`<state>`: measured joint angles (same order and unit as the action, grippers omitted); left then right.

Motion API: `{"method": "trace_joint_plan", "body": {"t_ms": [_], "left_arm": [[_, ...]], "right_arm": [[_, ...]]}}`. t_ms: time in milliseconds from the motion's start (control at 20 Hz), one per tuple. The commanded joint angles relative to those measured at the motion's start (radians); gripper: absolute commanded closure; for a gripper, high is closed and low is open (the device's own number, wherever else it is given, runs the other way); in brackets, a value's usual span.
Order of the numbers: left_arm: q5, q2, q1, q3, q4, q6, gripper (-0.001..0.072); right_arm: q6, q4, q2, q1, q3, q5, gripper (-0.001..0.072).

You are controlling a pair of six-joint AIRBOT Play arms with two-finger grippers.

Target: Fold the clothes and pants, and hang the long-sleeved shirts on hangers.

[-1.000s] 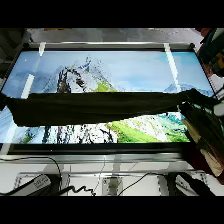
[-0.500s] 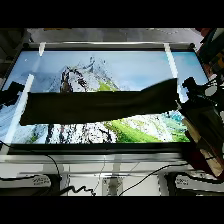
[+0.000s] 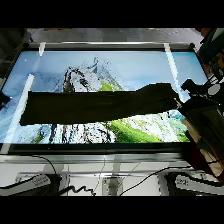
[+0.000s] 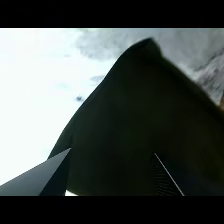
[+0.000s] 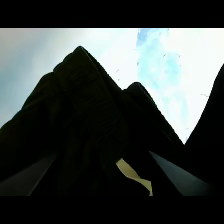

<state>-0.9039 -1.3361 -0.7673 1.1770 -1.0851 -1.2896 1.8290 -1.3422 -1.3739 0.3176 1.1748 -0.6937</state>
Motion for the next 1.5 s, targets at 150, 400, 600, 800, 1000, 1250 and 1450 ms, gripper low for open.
{"method": "trace_joint_plan", "body": {"t_ms": [150,400,600,800,1000,1250,1450], "left_arm": [[-0.071,0.004,-0.099,-0.233,0.074,-0.031,-0.0009],[0.076,-0.091,-0.08,-0.309,0.204,-0.031,-0.0007],[0.229,-0.171,-0.023,-0.309,0.236,-0.031,-0.0007],[0.423,-0.178,0.04,-0.295,0.294,-0.03,0.0167],[0.378,-0.165,0.106,-0.177,0.293,0.007,0.0683],[0.081,-0.034,0.231,0.016,0.293,0.198,0.0683],[-0.005,0.184,0.327,0.044,0.294,0.198,0.0683]], "right_arm": [[-0.071,-0.002,0.004,-0.001,0.001,-0.048,0.0117],[-0.168,0.01,0.005,-0.028,0.001,-0.063,0.012],[-0.201,0.011,0.005,-0.114,0.002,-0.062,0.012],[-0.201,0.011,0.005,-0.237,0.006,-0.009,0.0267],[-0.2,0.01,0.005,-0.402,0.071,0.078,0.0682],[-0.182,0.011,-0.042,-0.621,0.178,0.167,0.0684],[-0.083,0.035,-0.188,-0.792,0.28,0.166,0.0684]]}}
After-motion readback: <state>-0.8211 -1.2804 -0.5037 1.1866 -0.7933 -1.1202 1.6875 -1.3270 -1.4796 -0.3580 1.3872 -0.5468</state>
